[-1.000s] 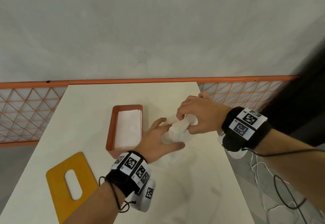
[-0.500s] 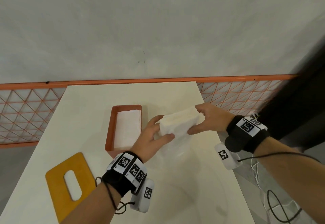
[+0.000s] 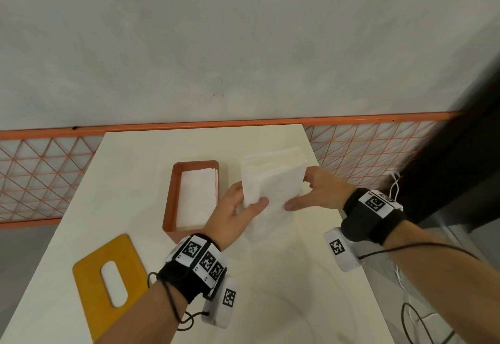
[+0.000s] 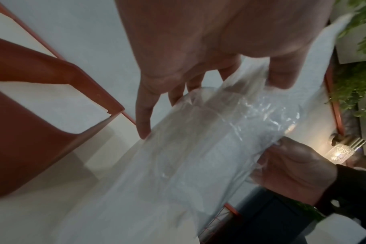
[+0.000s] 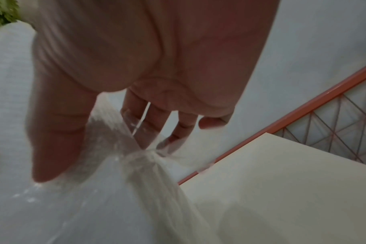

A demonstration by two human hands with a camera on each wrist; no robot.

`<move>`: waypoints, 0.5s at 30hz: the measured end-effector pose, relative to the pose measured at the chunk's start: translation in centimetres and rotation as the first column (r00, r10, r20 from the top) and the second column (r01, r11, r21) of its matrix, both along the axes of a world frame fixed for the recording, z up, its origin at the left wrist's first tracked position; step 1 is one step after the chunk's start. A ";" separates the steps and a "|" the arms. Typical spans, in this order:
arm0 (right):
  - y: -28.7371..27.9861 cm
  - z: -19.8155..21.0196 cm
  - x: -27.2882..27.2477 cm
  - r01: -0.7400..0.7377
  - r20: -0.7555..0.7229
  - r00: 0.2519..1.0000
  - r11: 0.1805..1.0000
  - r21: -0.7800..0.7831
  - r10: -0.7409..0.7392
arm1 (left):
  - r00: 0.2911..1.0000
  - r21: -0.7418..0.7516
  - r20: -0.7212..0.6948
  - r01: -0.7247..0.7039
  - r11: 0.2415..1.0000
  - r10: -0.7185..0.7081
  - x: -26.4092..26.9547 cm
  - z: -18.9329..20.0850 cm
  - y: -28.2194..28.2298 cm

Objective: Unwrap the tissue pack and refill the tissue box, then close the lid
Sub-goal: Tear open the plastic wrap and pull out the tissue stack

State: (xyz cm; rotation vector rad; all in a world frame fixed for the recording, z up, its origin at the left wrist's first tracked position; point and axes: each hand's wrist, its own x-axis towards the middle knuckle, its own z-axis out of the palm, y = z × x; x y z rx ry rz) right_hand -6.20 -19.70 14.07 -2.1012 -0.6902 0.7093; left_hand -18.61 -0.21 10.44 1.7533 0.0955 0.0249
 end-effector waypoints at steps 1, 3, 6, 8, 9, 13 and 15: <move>0.0 -0.1 0.0 0.005 -0.012 1.000 1.000 0.008 -0.004 | 1.000 -0.054 -0.007 0.009 0.998 -0.009 -0.1 0.2 0.0; 0.1 -0.1 0.0 0.034 -0.032 0.999 0.998 0.051 -0.032 | 0.999 -0.137 -0.045 0.010 0.991 -0.016 -0.4 0.5 0.1; -0.1 -0.3 0.1 0.100 -0.087 0.992 0.982 0.159 -0.087 | 0.998 -0.118 -0.043 0.042 0.992 -0.048 -0.6 -0.1 0.8; -0.2 -0.3 -0.1 0.104 -0.127 0.989 0.975 0.197 -0.080 | 0.993 0.026 -0.056 0.108 0.994 -0.106 -0.5 -1.3 1.2; -0.2 -0.3 -0.2 0.092 -0.136 0.989 0.975 0.201 -0.065 | 0.990 0.133 -0.072 0.129 0.983 -0.121 -0.5 -1.7 1.3; 0.1 -0.4 -0.6 0.055 -0.146 0.989 0.974 0.222 -0.023 | 0.998 0.259 -0.052 0.043 0.965 -0.030 -0.3 -2.6 0.8; 0.2 -0.3 -0.7 0.064 -0.144 0.989 0.970 0.236 -0.030 | 1.000 0.203 -0.029 0.006 0.979 0.000 -0.2 -2.6 0.7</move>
